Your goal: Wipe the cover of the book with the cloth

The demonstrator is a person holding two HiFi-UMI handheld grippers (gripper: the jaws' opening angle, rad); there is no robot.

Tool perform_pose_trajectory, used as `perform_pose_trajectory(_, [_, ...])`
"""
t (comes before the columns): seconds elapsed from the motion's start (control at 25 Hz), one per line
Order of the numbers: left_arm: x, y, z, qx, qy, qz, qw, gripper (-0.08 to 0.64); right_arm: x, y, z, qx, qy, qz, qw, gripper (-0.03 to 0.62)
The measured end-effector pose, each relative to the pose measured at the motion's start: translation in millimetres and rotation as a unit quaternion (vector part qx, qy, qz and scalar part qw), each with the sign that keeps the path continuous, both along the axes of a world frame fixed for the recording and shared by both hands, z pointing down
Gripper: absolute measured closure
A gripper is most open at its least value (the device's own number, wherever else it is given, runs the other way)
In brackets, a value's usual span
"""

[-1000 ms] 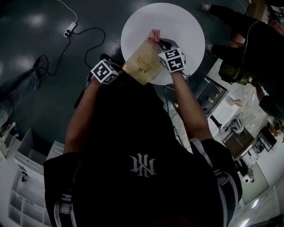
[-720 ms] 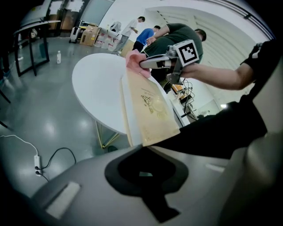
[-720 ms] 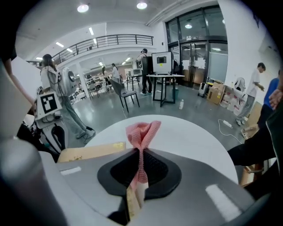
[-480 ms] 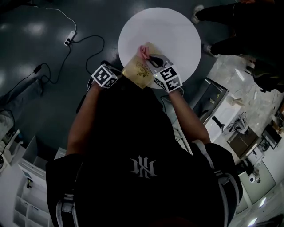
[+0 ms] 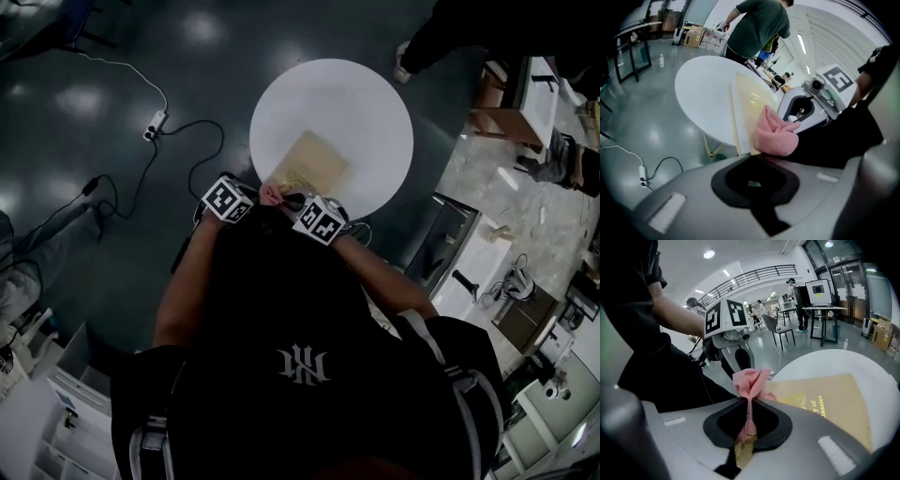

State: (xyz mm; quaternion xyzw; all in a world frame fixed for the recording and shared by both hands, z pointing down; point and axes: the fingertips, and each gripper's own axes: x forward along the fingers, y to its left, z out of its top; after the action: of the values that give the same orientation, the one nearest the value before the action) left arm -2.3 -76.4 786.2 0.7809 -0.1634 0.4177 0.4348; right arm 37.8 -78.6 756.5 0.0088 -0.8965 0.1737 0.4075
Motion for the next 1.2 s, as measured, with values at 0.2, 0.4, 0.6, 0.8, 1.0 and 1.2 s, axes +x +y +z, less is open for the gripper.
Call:
perform_pose_trajectory(0.2, [0, 0, 0, -0.001, -0.002, 0.002, 1.0, 0.545, 6, -19, 0, 0.019, 0.003, 0.006, 1.0, 0.569])
perform_pose_trajectory(0.4, [3, -1, -2, 0.0, -0.002, 0.004, 1.0, 0.545, 28, -50, 2, 0.036, 0.019, 0.033, 0.999, 0.569])
perform_pose_trajectory(0.6, [4, 1, -4, 0.0, -0.004, 0.003, 1.0, 0.545, 49, -79, 0, 0.045, 0.034, 0.067, 0.996, 0.569])
perform_pose_trajectory(0.8, [8, 0, -7, 0.002, -0.005, 0.007, 1.0, 0.543, 68, -104, -1, 0.059, 0.045, 0.089, 0.993, 0.569])
perform_pose_trajectory(1.0, [6, 0, -8, 0.004, -0.008, 0.009, 0.9999, 0.541, 78, -127, -3, 0.074, 0.052, 0.117, 0.989, 0.569])
perform_pose_trajectory(1.2, [2, -1, -8, 0.001, -0.01, 0.011, 0.9999, 0.541, 92, -153, -3, 0.082, 0.06, 0.157, 0.982, 0.569])
